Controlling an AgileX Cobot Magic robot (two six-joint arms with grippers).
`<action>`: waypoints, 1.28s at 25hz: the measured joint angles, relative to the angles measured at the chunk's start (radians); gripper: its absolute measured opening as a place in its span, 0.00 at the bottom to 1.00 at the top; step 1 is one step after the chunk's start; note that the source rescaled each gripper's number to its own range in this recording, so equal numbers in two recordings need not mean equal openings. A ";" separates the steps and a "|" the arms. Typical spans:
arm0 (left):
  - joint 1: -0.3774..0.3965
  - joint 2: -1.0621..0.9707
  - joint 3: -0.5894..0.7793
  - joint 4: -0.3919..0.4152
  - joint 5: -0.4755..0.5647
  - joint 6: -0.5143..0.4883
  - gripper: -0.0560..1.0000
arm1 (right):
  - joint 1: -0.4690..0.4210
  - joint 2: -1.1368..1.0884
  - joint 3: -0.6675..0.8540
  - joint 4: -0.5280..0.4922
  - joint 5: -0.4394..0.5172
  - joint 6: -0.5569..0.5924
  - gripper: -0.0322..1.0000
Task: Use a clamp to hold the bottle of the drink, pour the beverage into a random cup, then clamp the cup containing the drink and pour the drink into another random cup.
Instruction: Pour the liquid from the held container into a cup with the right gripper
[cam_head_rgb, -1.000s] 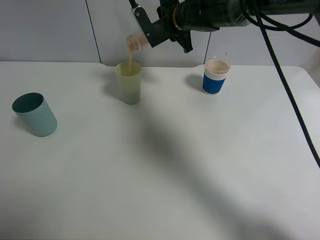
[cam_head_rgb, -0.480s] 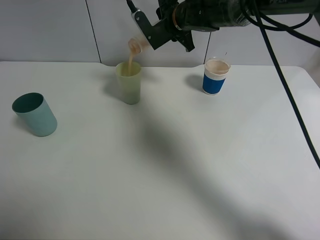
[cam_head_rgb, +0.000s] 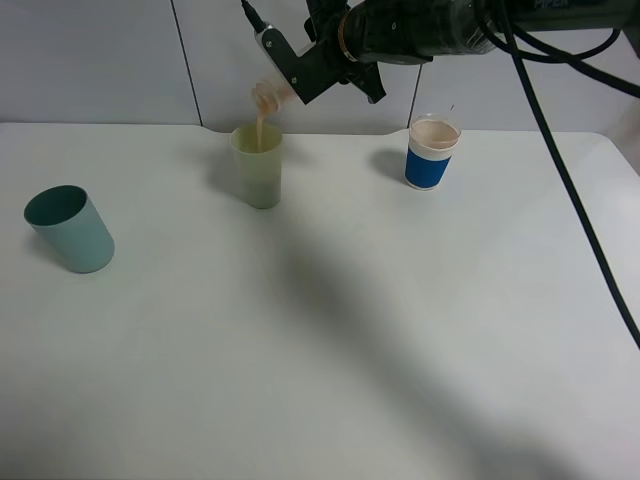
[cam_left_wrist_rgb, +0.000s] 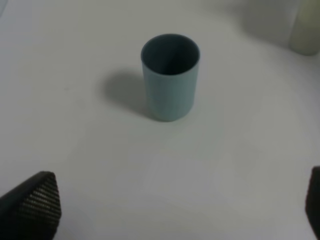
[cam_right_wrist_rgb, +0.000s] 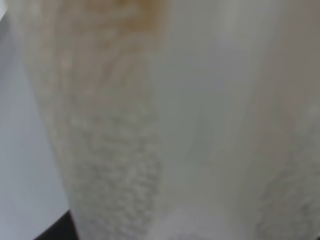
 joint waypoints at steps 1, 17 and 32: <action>0.000 0.000 0.000 0.000 0.000 0.000 1.00 | 0.000 0.000 0.000 0.000 0.001 -0.007 0.07; 0.000 0.000 0.000 0.000 0.000 0.000 1.00 | 0.005 0.000 0.000 -0.047 0.014 -0.018 0.07; 0.000 0.000 0.000 0.000 0.000 0.000 1.00 | 0.019 0.016 -0.024 -0.051 0.008 -0.015 0.07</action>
